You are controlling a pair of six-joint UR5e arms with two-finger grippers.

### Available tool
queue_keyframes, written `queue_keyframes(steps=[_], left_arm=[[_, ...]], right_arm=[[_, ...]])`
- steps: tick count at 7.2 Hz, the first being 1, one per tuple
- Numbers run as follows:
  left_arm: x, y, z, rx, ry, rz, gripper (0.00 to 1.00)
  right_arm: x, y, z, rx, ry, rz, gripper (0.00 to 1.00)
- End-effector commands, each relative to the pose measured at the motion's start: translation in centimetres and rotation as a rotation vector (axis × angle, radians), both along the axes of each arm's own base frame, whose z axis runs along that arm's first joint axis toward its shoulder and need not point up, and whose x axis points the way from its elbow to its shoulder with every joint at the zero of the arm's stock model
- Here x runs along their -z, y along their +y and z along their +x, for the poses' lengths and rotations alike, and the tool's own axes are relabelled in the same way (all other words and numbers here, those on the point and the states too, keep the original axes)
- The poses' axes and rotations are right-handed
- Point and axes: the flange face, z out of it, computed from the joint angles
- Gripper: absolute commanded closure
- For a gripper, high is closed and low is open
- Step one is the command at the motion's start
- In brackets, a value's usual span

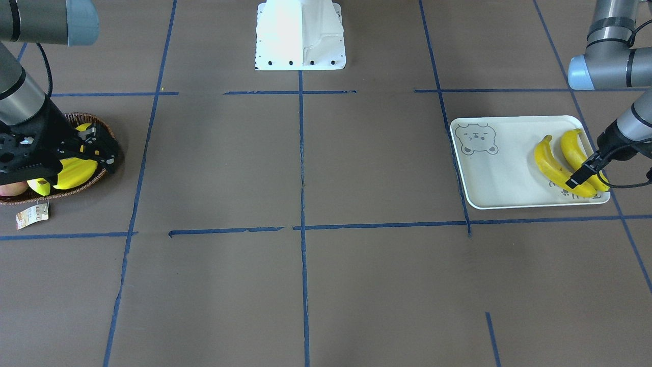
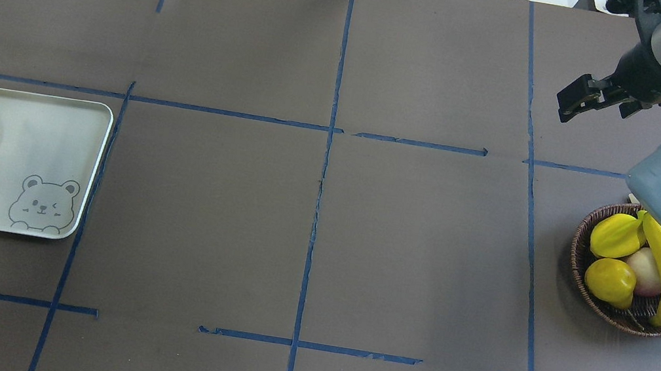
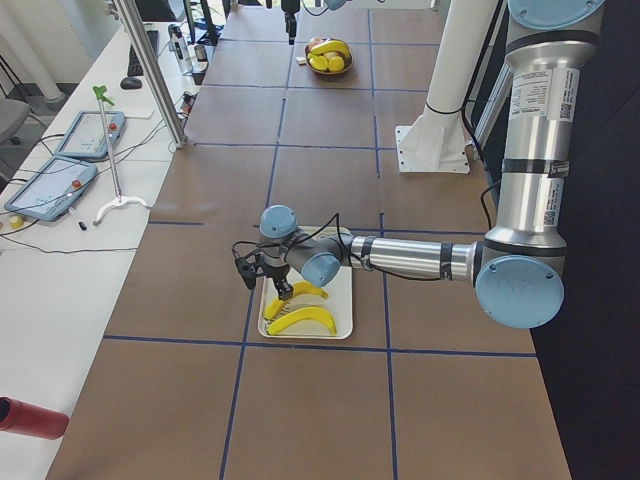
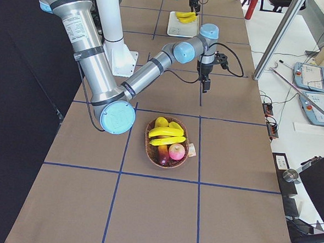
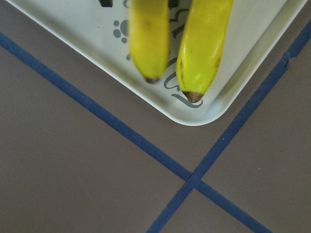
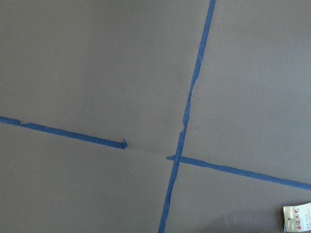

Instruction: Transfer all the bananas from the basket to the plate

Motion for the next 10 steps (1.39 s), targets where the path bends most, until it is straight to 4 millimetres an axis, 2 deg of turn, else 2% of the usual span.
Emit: queue_keyframes(steps=[1, 2, 3, 4, 5, 6, 7, 8, 9, 10], left_arm=[[9.4, -2.0, 0.4, -0.050, 0.080, 0.194, 0.00], [12.4, -3.6, 1.2, -0.049, 0.098, 0.245, 0.00], [14.3, -4.4, 2.0, -0.055, 0.114, 0.276, 0.00], [15.2, -4.7, 2.3, -0.058, 0.122, 0.288, 0.00], [15.7, -4.7, 2.9, -0.066, 0.126, 0.293, 0.00], [16.7, -5.3, 3.7, -0.071, 0.133, 0.305, 0.00], [16.5, -5.3, 3.9, -0.074, 0.132, 0.301, 0.00], [16.7, -5.2, 3.9, -0.075, 0.135, 0.304, 0.00], [16.7, -5.2, 3.9, -0.076, 0.136, 0.304, 0.00], [16.6, -5.2, 4.0, -0.078, 0.136, 0.302, 0.00]], right_arm=[[-3.2, 4.7, 3.3, -0.021, 0.039, -0.001, 0.00], [-4.5, 7.9, 5.3, -0.026, 0.050, -0.006, 0.00], [-5.8, 11.1, 7.1, -0.030, 0.038, 0.010, 0.01], [-9.1, 13.6, 8.6, -0.037, 0.020, 0.036, 0.00], [-13.2, 15.8, 9.8, -0.061, -0.008, 0.065, 0.01], [-16.3, 17.0, 10.6, -0.092, -0.035, 0.085, 0.01], [-18.0, 17.4, 10.8, -0.106, -0.020, 0.074, 0.01], [-18.8, 17.8, 9.3, -0.090, -0.004, 0.057, 0.01], [-19.0, 18.4, 6.2, -0.098, 0.030, 0.046, 0.01], [-19.9, 18.8, 4.4, -0.096, 0.062, 0.043, 0.01]])
